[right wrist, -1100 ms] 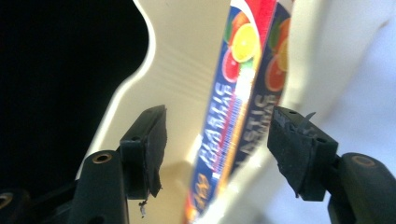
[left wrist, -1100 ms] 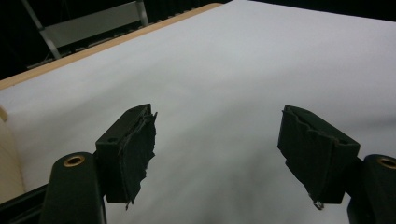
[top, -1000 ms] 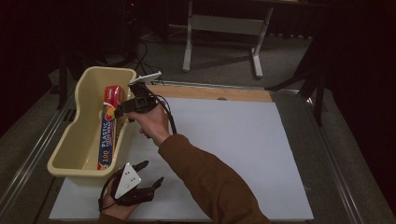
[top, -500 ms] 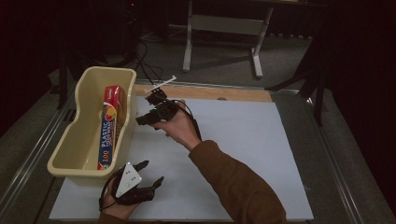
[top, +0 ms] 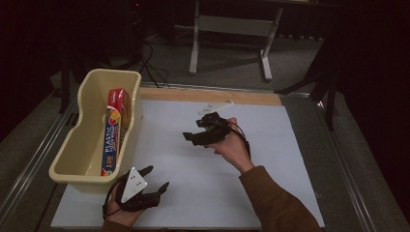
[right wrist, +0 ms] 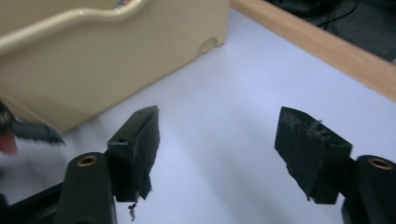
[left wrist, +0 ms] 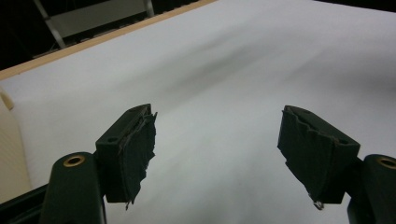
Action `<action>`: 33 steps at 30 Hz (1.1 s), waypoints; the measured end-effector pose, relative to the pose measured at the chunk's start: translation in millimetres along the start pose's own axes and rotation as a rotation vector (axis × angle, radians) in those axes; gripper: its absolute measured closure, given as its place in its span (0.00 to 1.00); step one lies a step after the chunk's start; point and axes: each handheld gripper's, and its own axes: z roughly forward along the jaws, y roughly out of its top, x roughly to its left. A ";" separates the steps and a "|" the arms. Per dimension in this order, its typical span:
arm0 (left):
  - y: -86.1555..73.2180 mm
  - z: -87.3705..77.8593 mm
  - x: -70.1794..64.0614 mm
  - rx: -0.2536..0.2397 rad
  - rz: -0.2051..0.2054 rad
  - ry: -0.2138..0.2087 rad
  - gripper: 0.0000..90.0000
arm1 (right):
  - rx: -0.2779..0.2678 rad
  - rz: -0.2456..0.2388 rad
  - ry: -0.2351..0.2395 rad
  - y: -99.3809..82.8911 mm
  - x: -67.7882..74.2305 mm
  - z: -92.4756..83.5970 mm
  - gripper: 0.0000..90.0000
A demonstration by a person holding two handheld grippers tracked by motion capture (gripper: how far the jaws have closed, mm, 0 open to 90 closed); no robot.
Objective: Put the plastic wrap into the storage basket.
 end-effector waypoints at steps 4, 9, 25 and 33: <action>-0.1 0.1 0.9 0.002 -0.003 0.004 0.30 | -0.029 -0.050 -0.032 -27.6 -7.3 -21.5 0.30; -0.4 1.3 1.1 0.007 -0.005 0.008 0.30 | -0.053 -0.076 -0.060 -61.5 -11.1 -39.2 0.29; -0.9 4.1 0.8 0.017 -0.011 0.008 0.30 | -0.160 0.064 -0.190 -176.5 -26.7 -88.0 0.29; -1.3 0.7 2.6 0.003 -0.029 -0.001 0.30 | -0.218 0.076 -0.181 -194.7 -30.7 -119.4 0.29</action>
